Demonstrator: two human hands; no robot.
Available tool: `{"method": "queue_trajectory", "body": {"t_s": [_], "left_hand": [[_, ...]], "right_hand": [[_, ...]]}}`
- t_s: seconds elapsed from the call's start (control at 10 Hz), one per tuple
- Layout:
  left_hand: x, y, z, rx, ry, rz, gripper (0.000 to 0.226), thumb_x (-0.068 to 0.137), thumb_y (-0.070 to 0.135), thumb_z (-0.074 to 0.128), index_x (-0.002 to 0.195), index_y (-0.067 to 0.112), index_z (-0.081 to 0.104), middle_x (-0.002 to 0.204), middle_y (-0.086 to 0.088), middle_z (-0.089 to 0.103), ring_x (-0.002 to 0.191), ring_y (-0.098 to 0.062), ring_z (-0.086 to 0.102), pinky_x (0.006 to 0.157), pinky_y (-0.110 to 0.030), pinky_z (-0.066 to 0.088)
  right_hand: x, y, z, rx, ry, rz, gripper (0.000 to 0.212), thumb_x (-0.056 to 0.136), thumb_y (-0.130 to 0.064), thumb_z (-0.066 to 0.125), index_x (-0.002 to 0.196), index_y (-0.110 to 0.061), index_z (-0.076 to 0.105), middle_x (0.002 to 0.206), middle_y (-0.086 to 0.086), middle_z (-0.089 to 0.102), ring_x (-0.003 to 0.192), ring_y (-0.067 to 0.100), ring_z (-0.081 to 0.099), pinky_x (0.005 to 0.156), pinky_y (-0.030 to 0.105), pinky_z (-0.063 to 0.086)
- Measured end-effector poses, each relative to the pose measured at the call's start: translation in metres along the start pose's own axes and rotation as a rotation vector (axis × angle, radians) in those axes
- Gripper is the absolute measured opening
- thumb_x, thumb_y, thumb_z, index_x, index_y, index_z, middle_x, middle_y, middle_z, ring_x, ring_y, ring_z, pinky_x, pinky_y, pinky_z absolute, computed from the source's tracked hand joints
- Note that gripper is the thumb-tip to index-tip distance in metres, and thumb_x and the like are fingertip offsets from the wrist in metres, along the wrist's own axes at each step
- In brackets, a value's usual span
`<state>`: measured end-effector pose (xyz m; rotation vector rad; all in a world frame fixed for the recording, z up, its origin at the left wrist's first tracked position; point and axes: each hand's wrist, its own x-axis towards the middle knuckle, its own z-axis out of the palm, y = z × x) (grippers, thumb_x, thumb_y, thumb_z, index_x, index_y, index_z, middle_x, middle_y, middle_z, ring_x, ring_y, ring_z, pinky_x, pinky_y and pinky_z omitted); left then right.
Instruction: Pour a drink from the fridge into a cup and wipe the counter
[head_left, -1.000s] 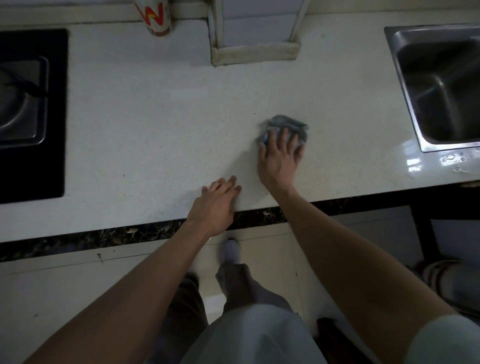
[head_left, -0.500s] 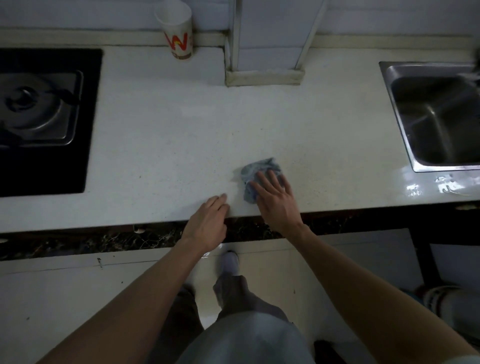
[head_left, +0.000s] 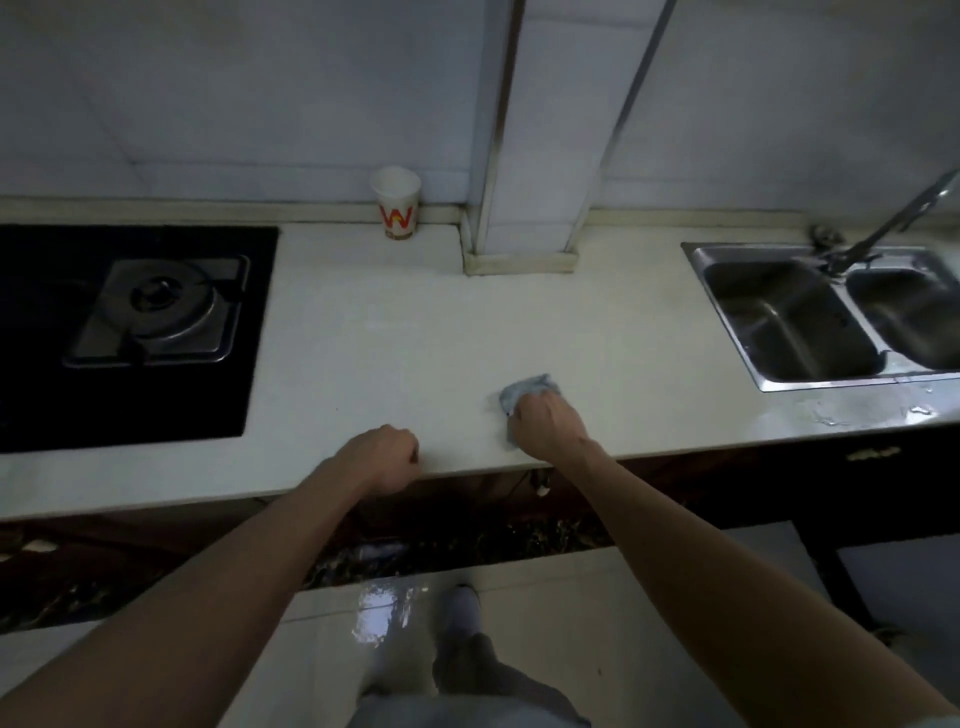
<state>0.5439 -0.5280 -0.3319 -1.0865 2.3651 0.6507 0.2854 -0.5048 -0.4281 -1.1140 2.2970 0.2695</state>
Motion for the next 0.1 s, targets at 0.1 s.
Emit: {"method": "queue_trajectory", "body": {"t_s": [0.1], "left_hand": [[-0.0214, -0.0252, -0.0342, 0.071, 0.012, -0.03, 0.03, 0.091, 0.023, 0.051, 0.109, 0.007, 0.068, 0.114, -0.014, 0.067, 0.1, -0.027, 0.064, 0.085, -0.035, 0.053]], "right_hand": [[-0.0621, -0.0148, -0.0263, 0.016, 0.145, -0.124, 0.059, 0.066, -0.032, 0.037, 0.112, -0.003, 0.06, 0.125, 0.02, 0.06, 0.12, 0.034, 0.055, 0.098, 0.041, 0.049]]}}
